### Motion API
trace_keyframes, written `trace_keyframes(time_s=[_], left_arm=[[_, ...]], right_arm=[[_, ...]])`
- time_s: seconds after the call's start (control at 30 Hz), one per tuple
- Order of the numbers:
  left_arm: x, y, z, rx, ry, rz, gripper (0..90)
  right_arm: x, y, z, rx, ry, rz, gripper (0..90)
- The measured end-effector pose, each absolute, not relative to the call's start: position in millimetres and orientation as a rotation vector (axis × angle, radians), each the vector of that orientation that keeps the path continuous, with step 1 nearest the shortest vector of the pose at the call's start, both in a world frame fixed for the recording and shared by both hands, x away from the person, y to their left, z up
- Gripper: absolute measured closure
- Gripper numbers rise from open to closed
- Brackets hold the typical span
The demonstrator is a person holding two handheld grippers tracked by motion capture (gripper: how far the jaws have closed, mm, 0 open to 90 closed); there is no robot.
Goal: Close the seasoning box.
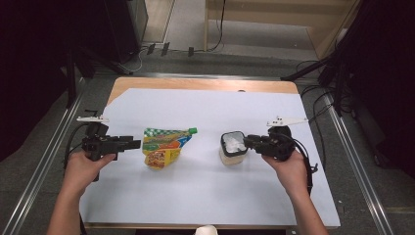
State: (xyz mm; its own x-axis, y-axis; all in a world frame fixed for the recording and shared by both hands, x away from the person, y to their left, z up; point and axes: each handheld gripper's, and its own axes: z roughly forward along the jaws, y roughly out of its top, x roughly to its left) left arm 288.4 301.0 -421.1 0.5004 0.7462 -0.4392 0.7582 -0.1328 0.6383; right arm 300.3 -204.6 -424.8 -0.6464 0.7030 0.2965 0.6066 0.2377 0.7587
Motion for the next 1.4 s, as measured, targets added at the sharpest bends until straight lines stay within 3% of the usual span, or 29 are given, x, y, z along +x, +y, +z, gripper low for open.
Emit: trace_keyframes(time_s=[0.6, 1.4], left_arm=[[289.4, 301.1, -424.2, 1.878, 1.256, -0.013, 44.8], [291.2, 299.2, -431.4, 1.881, 1.263, 0.007, 42.6]], right_arm=[[304.9, -243.4, -426.1, 1.280, 2.280, 1.379, 48.0], [316.4, -282.8, -471.2, 1.414, 2.170, 1.320, 33.0]])
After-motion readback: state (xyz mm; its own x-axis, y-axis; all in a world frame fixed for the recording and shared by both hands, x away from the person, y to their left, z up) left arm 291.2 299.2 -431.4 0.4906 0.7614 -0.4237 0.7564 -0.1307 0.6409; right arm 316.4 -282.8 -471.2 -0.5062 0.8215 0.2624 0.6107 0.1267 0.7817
